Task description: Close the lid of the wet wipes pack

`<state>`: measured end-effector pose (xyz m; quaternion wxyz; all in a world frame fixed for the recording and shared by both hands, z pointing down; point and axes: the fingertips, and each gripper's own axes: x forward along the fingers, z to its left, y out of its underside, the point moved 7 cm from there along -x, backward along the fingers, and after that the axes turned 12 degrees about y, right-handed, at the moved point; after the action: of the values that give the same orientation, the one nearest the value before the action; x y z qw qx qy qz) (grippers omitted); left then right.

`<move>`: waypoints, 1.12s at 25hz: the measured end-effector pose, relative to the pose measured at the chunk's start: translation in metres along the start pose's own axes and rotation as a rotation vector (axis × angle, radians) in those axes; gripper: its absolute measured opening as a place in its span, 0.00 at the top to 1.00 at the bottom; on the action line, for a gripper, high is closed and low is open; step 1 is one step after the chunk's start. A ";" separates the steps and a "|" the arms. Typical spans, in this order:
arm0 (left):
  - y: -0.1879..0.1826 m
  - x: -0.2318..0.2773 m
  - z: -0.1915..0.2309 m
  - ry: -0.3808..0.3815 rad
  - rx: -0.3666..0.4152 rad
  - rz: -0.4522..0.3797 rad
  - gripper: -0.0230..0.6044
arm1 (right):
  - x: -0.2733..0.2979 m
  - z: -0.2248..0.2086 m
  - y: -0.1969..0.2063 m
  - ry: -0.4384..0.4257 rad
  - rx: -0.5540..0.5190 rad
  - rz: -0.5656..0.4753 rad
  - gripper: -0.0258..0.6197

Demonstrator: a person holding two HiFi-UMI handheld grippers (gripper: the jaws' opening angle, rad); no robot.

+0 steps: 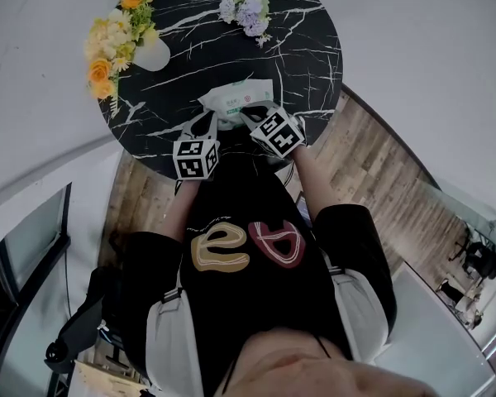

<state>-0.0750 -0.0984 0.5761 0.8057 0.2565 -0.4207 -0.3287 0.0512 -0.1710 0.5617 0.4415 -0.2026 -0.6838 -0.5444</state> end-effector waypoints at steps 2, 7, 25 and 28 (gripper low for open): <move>0.001 0.001 -0.001 0.002 0.006 0.007 0.93 | 0.001 0.001 0.000 0.014 -0.001 -0.004 0.92; 0.003 0.002 0.000 0.001 0.010 0.017 0.93 | 0.002 0.003 0.001 0.053 -0.014 0.015 0.93; 0.005 0.009 0.002 0.022 0.019 0.041 0.93 | 0.006 0.006 -0.002 0.127 0.022 0.068 0.93; 0.005 0.010 0.003 0.023 0.019 0.044 0.93 | 0.008 0.006 -0.003 0.137 0.015 0.069 0.93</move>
<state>-0.0719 -0.1025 0.5866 0.8151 0.2584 -0.4200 -0.3041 0.0425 -0.1679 0.5661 0.5071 -0.1850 -0.6486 -0.5365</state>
